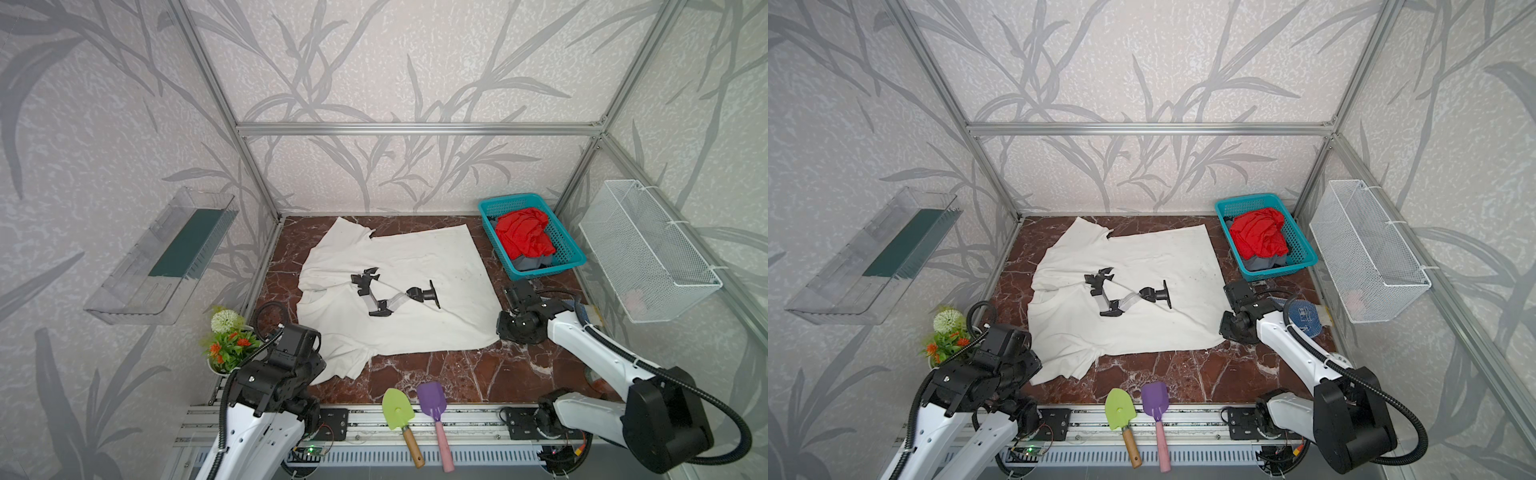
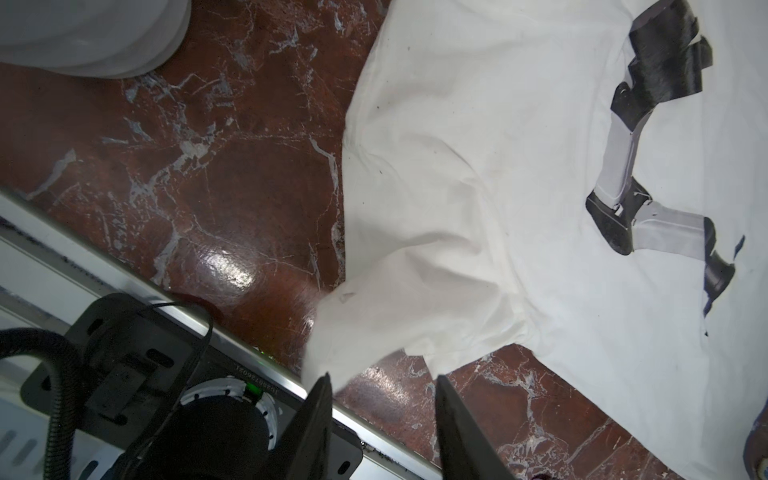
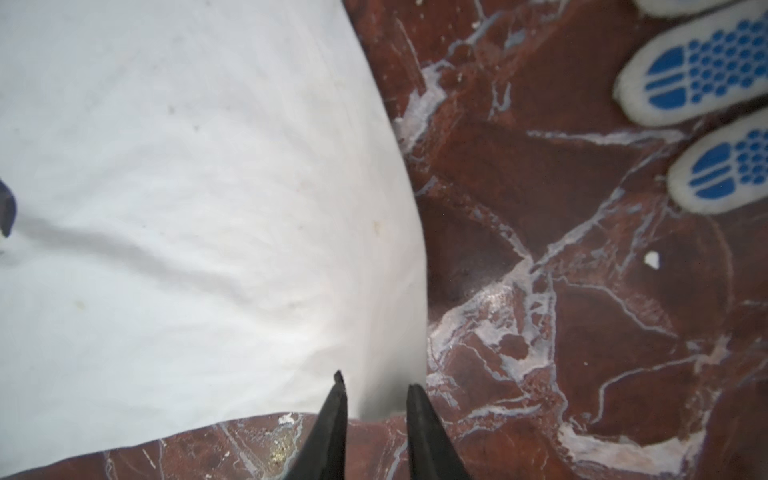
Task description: Fold and stack the t-shirts
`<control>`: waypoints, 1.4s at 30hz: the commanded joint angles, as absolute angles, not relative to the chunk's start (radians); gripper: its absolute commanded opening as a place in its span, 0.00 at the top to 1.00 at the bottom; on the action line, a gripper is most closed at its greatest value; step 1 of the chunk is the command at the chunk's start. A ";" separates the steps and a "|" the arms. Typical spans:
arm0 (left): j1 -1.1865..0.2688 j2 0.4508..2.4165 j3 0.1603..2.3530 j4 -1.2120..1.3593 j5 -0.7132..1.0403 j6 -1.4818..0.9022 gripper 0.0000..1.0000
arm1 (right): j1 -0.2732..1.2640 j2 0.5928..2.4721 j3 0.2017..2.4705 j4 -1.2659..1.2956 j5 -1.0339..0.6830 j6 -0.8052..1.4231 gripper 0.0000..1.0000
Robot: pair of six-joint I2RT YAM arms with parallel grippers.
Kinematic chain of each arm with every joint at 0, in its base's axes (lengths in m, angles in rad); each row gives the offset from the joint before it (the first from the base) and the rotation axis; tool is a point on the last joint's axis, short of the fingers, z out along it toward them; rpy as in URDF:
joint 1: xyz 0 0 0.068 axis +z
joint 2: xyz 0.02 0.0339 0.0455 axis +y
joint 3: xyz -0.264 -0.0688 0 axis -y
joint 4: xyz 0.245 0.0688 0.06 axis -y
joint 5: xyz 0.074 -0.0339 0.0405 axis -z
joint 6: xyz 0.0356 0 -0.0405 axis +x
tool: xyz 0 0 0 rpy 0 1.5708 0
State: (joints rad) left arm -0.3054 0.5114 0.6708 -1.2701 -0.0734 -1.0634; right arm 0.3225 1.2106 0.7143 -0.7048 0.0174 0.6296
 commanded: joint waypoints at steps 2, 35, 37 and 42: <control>-0.314 0.495 0.689 -1.272 -0.109 -1.069 0.57 | 0.372 1.212 0.820 -0.769 0.040 0.569 0.54; -0.897 1.155 0.685 -0.911 -0.157 -1.040 0.64 | 0.517 1.436 0.888 -0.586 -0.067 0.591 0.46; -0.932 1.173 0.705 -0.962 -0.196 -1.059 0.64 | 0.517 1.441 0.885 -0.586 -0.066 0.591 0.46; -0.964 1.201 0.657 -0.871 -0.150 -1.072 0.65 | 0.521 1.456 0.889 -0.584 -0.071 0.591 0.46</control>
State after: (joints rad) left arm -0.9569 1.1843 0.6819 -0.8806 -0.1276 -1.0420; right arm 0.5148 1.4425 0.8722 -0.5865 -0.0620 0.5957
